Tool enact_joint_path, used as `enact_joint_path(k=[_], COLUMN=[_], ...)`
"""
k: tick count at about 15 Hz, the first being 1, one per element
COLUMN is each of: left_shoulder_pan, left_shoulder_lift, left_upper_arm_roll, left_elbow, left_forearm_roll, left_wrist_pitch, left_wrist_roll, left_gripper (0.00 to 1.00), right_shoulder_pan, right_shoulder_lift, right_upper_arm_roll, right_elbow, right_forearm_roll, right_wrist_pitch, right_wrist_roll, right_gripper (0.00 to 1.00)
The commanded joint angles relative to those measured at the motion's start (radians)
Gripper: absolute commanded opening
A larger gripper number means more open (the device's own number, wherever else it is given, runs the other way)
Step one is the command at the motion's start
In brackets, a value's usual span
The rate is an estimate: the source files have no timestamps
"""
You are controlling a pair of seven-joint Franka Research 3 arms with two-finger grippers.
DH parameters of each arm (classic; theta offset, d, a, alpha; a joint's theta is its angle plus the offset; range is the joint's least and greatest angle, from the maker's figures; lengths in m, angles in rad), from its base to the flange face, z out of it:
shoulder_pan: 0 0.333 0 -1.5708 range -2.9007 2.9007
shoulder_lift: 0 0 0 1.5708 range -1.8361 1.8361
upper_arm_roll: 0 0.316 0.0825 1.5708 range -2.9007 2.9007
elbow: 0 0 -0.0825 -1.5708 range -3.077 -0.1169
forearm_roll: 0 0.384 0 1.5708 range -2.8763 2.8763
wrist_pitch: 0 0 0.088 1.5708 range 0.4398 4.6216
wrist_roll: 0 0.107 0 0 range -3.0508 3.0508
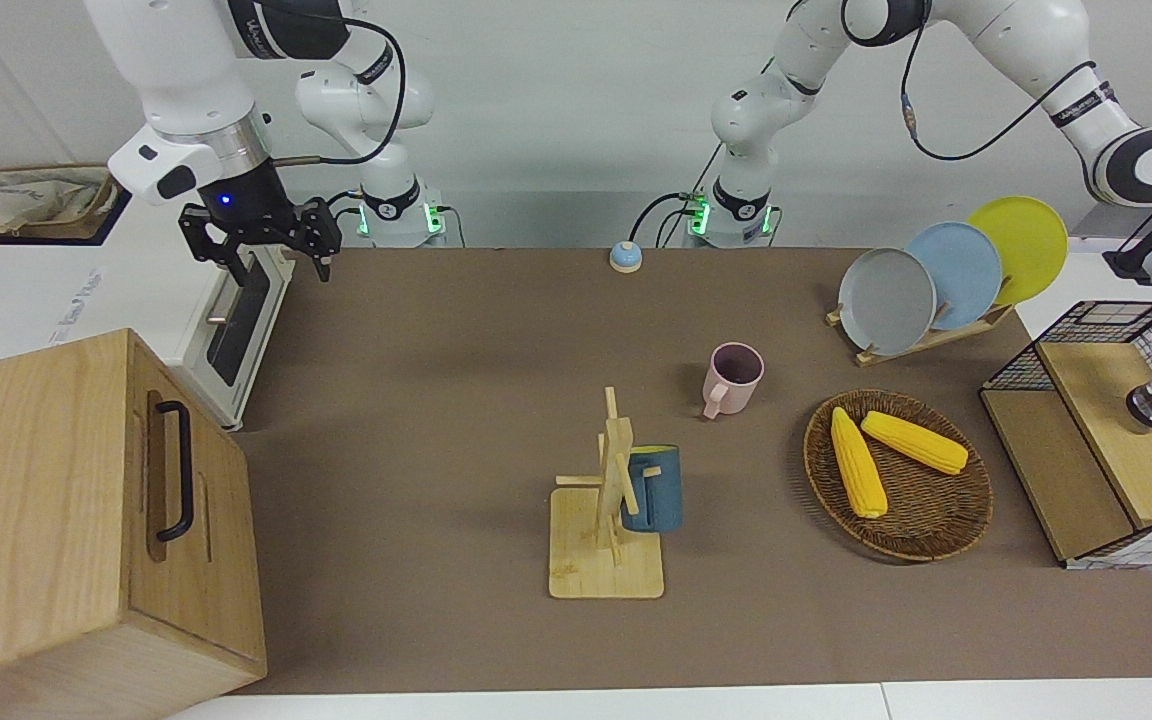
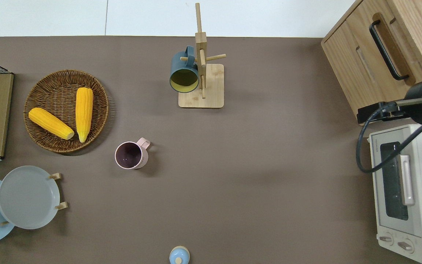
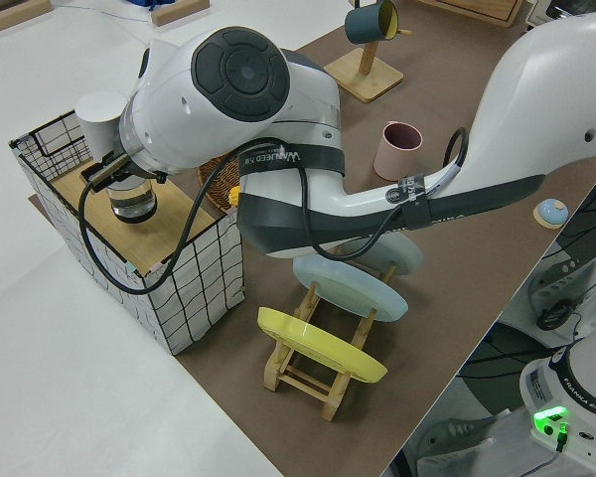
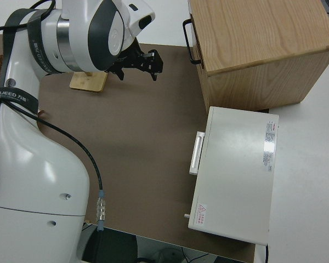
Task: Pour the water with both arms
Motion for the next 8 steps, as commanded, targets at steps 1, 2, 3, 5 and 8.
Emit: enact_joint_path(k=[1, 2, 3, 5, 8], left_shoulder_pan=[0.005, 0.005, 0.005, 0.007, 0.005], left_shoulder_lift=[0.029, 0.032, 0.037, 0.045, 0.046], left_upper_arm_roll=[-0.008, -0.007, -0.008, -0.007, -0.007], left_elbow=[0.030, 0.024, 0.022, 0.019, 0.019], left_forearm_roll=[-0.045, -0.069, -0.094, -0.137, -0.141], left_wrist_pitch=[0.017, 0.019, 0.017, 0.017, 0.017], left_wrist_roll=[0.064, 0.079, 0.105, 0.150, 0.158], left_gripper=[0.00, 0.00, 0.00, 0.00, 0.13], right_shoulder_pan=[-0.003, -0.003, -0.003, -0.003, -0.003], right_shoulder_lift=[-0.005, -0.005, -0.005, -0.005, -0.005], right_upper_arm_roll=[0.000, -0.001, -0.001, -0.001, 0.000], right_elbow=[0.005, 0.005, 0.005, 0.005, 0.005], right_forearm_roll=[0.017, 0.017, 0.017, 0.017, 0.017], right_wrist_pitch=[-0.014, -0.015, -0.016, -0.016, -0.014], right_wrist_roll=[-0.007, -0.007, -0.007, -0.007, -0.007], right_gripper=[0.992, 0.992, 0.992, 0.992, 0.992])
